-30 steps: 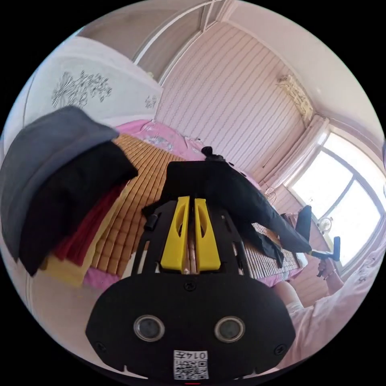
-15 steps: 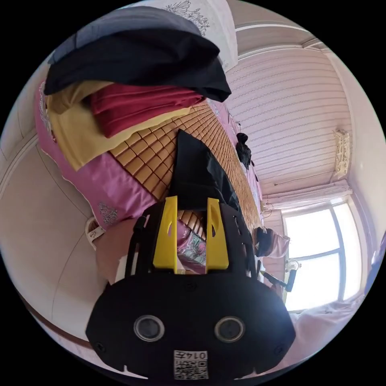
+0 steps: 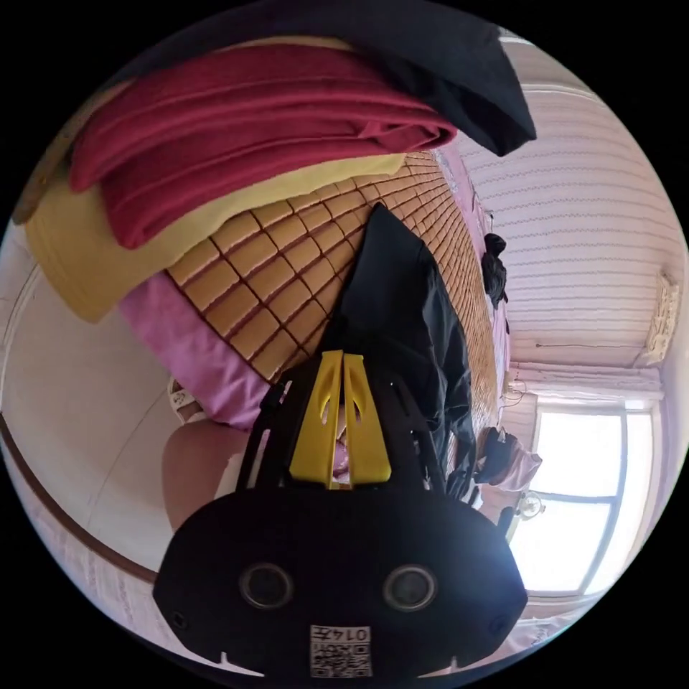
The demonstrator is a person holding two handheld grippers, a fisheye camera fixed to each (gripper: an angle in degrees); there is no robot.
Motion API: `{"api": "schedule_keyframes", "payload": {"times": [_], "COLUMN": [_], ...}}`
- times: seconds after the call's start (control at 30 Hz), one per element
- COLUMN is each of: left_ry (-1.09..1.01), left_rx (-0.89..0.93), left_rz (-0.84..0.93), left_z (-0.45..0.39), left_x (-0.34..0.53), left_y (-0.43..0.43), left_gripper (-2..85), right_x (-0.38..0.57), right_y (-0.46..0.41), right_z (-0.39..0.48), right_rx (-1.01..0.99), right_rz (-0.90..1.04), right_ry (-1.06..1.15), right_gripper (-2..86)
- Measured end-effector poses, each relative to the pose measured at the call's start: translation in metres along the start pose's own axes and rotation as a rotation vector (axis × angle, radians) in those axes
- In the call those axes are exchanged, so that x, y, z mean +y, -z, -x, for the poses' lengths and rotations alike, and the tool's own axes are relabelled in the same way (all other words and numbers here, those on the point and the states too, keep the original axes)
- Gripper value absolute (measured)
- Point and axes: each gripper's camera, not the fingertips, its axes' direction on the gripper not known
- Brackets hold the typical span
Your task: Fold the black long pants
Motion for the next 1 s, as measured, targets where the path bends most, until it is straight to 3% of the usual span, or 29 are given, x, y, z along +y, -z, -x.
{"api": "schedule_keyframes", "payload": {"times": [0.17,0.27,0.33,0.47,0.53,0.67,0.77,0.87,1.0], "left_ry": [-0.166,-0.306,-0.455,-0.443,-0.38,-0.459,-0.479,-0.433,-0.545], "left_rx": [-0.087,-0.126,-0.256,-0.335,-0.374,-0.56,-0.51,-0.449,-0.265], "left_rz": [-0.074,-0.051,0.013,0.119,0.192,0.157,0.164,0.153,-0.122], "left_z": [-0.022,-0.044,-0.072,-0.091,-0.091,-0.105,-0.103,-0.101,-0.12], "left_x": [-0.005,-0.005,-0.001,-0.001,0.002,0.016,0.022,0.018,0.017], "left_y": [0.022,0.023,0.008,-0.027,-0.05,-0.058,-0.057,-0.048,0.015], "left_gripper": [-0.8,0.2,6.7,12.6,10.8,3.6,-0.1,-0.8,-0.9], "right_x": [0.008,0.011,0.009,0.003,0.001,0.008,0.011,0.023,0.065], "right_y": [0.049,0.067,0.061,0.015,-0.005,-0.003,0.01,0.057,0.147], "right_z": [-0.014,-0.017,-0.013,0.004,0.006,0.001,-0.014,-0.038,-0.097], "right_rx": [-0.147,-0.035,0.063,0.145,0.171,0.236,0.171,0.059,-0.117], "right_rz": [-0.184,-0.227,-0.198,-0.028,0.038,-0.015,-0.014,-0.169,-0.509], "right_ry": [0.017,0.053,0.076,0.164,0.145,0.093,0.096,0.072,-0.042], "right_gripper": [0.2,0.9,2.2,8.8,8.8,2.1,-0.1,-0.5,-0.4]}}
